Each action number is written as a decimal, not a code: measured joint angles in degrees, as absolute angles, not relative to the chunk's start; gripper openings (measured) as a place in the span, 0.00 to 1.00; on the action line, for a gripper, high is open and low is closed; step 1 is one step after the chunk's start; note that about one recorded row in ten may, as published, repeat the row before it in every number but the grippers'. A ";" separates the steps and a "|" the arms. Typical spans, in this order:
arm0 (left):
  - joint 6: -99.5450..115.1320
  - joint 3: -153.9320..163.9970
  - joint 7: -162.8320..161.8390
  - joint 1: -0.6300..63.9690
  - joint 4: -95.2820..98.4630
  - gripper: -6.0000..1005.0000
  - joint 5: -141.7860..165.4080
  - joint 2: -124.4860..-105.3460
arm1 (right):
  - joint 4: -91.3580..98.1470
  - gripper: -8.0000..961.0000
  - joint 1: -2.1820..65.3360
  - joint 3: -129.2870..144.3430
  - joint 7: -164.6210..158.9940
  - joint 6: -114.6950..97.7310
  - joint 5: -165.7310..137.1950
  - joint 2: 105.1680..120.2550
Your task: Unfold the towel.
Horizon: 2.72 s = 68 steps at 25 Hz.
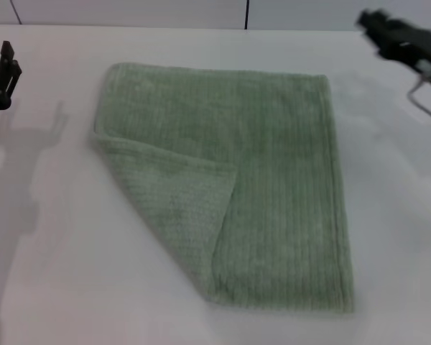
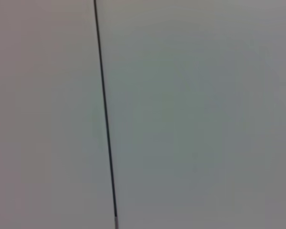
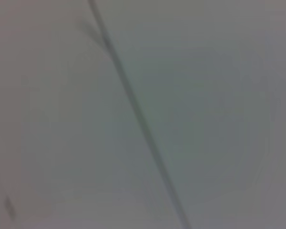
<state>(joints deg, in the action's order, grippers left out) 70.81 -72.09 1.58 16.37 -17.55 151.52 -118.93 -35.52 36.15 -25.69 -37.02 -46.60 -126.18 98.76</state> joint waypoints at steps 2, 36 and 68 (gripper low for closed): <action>70.70 -71.51 1.66 16.50 -17.64 0.77 151.55 -118.92 | -36.69 0.33 38.62 -26.30 -40.88 -40.95 -131.16 98.16; 49.75 -59.87 3.00 14.61 -36.35 0.75 154.43 -117.62 | -58.35 0.01 43.54 -95.64 9.42 51.21 -151.45 116.91; -55.45 -60.88 21.76 14.20 -101.87 0.72 165.24 -118.58 | -47.23 0.01 48.01 -97.51 13.27 48.95 -147.92 118.17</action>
<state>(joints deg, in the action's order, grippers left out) -55.45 -60.88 21.76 14.20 -101.87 165.24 -118.58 -47.23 48.01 -97.51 13.27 48.95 -147.92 118.17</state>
